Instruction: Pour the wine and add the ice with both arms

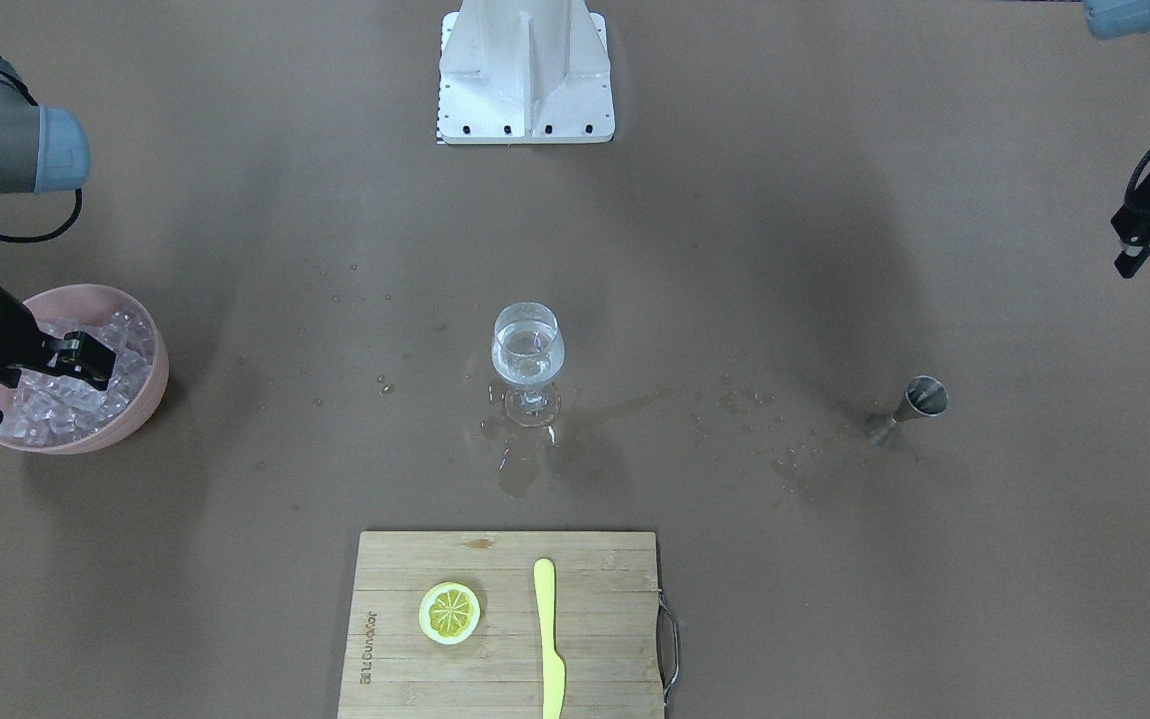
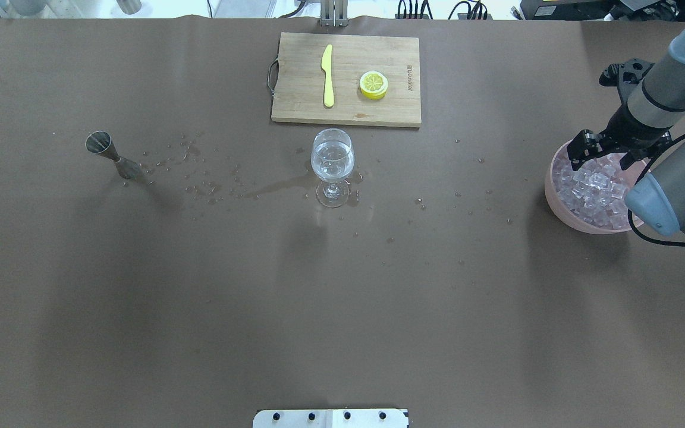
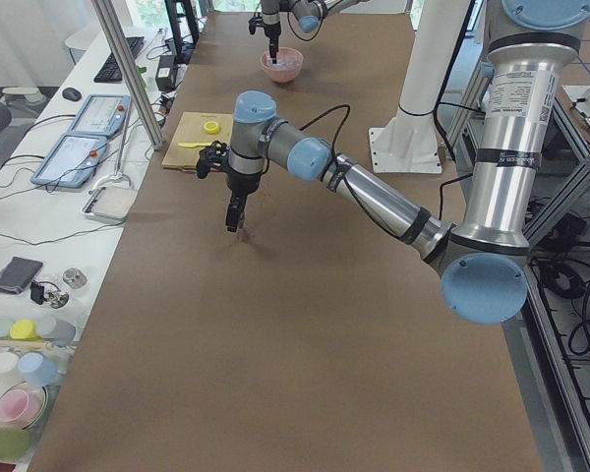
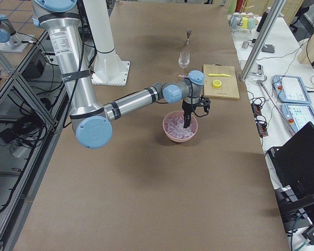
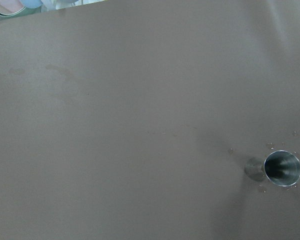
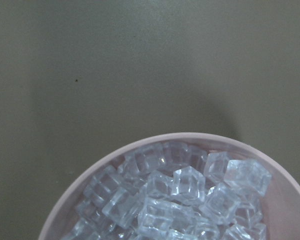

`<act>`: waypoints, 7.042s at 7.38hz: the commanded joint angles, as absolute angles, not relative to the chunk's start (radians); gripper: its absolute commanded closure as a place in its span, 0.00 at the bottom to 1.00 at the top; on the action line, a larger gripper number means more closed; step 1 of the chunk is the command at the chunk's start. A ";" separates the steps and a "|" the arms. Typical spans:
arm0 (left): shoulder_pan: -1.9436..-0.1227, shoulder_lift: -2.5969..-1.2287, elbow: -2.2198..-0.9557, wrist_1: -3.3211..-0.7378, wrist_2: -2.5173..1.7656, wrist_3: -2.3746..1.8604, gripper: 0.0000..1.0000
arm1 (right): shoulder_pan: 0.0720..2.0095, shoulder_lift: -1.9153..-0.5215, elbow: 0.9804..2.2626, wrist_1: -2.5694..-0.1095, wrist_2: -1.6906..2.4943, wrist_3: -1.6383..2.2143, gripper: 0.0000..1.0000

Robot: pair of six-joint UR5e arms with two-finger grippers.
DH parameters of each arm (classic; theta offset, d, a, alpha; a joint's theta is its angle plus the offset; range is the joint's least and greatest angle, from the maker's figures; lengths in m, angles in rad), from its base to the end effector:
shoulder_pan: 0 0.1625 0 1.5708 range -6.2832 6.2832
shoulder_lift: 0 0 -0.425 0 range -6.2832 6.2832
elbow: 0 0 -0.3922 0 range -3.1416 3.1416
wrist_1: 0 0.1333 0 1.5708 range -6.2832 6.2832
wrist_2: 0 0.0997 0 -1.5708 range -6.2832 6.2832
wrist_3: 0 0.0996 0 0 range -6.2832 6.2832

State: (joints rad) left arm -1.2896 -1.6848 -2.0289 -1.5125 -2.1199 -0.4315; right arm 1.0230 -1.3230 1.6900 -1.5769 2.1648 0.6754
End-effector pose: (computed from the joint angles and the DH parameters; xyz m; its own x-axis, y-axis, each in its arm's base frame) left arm 0.0625 -0.5093 0.3974 0.7808 0.0890 -0.6184 0.0934 0.9621 0.2563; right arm -0.2425 -0.5464 0.4758 0.7764 0.0308 0.6294 0.0023 0.9987 -0.0518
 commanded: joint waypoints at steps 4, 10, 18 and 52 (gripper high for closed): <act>-1.293 -1.697 -2.020 -1.511 -2.120 -0.439 0.02 | 1.008 -1.327 1.686 -1.577 2.180 0.676 0.21; -1.293 -1.700 -2.017 -1.511 -2.120 -0.440 0.02 | 1.006 -1.345 1.677 -1.577 2.189 0.664 0.19; -1.302 -1.706 -2.014 -1.512 -2.118 -0.443 0.02 | 1.014 -1.327 1.701 -1.580 2.186 0.637 1.00; -1.575 -1.549 -1.744 -1.615 -2.256 -0.081 0.02 | 1.342 -1.198 1.671 -1.432 2.476 0.532 0.00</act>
